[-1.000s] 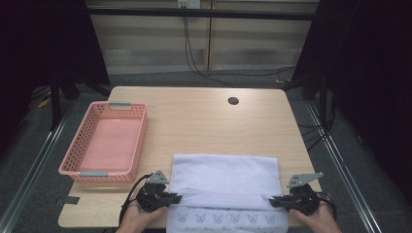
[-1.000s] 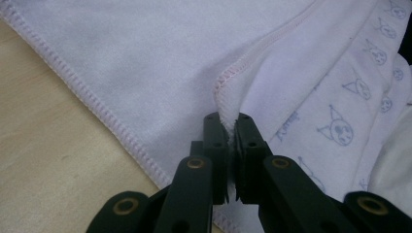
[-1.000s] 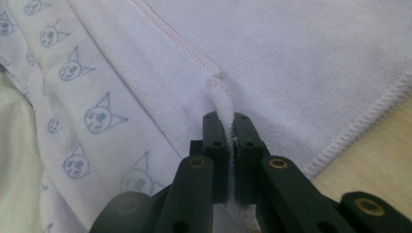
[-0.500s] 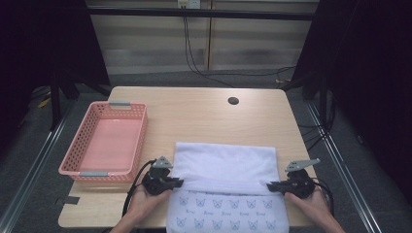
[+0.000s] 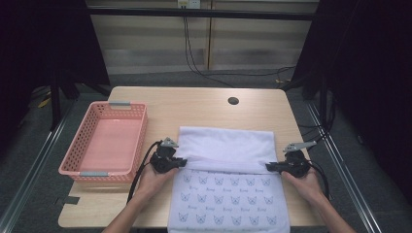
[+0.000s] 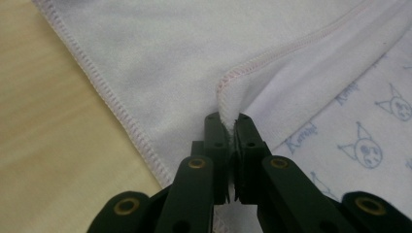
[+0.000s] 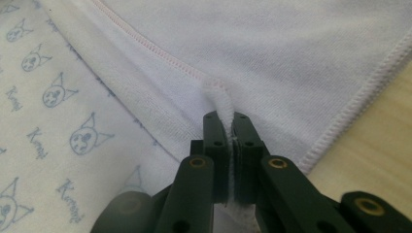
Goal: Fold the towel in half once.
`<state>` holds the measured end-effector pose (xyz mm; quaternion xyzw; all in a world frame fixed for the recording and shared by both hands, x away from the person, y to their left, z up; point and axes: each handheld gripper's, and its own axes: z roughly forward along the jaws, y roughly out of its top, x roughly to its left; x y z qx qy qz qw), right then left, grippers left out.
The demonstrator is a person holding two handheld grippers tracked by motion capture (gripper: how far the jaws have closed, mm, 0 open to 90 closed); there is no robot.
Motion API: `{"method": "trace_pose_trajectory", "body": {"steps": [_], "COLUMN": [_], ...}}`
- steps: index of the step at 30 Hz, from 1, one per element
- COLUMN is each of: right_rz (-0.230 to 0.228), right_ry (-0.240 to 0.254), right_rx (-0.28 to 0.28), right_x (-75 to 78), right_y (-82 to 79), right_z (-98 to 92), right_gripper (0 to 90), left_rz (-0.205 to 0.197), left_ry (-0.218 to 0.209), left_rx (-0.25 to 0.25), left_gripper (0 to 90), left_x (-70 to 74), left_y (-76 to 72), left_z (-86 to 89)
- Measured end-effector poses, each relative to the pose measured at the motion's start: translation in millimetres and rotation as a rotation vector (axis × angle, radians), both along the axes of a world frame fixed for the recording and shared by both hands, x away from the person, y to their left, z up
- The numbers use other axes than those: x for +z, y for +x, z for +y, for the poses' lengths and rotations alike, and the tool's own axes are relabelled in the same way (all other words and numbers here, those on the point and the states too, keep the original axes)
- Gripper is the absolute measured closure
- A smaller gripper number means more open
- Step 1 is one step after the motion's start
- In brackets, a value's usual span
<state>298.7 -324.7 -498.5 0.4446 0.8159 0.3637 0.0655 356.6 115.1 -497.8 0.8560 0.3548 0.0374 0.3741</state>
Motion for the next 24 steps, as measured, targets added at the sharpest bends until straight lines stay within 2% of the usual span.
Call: {"method": "trace_pose_trajectory", "body": {"steps": [5, 10, 13, 17, 20, 24], "right_rz": [-0.017, -0.016, -0.02, -0.028, -0.027, -0.023], "right_ry": [-0.028, -0.024, 0.0, -0.011, -0.001, 0.02], "right_rx": [-0.028, -0.055, -0.07, -0.086, -0.107, -0.134], "right_x": [0.0, -1.1, -3.6, -3.8, -4.6, -6.4], "right_y": [26.9, 55.9, 70.0, 86.5, 96.6, 109.8], "right_z": [0.5, -1.2, -2.6, -1.1, -0.5, -2.5], "right_gripper": [87.5, 87.6, 87.6, 87.6, 87.5, 87.6], "left_rz": [-0.012, 0.004, -0.009, -0.013, -0.019, -0.013], "left_ry": [0.015, -0.039, -0.012, -0.003, 0.012, -0.005], "left_rx": [0.047, 0.101, 0.101, 0.113, 0.113, 0.14], "left_gripper": [86.6, 86.7, 86.7, 86.7, 86.7, 86.7], "left_x": [0.1, -4.2, -3.2, -3.3, -2.8, -4.2], "left_y": [25.5, 44.1, 52.6, 69.9, 80.7, 94.4], "left_z": [-7.6, -4.9, -6.6, -8.3, -9.4, -9.2]}}
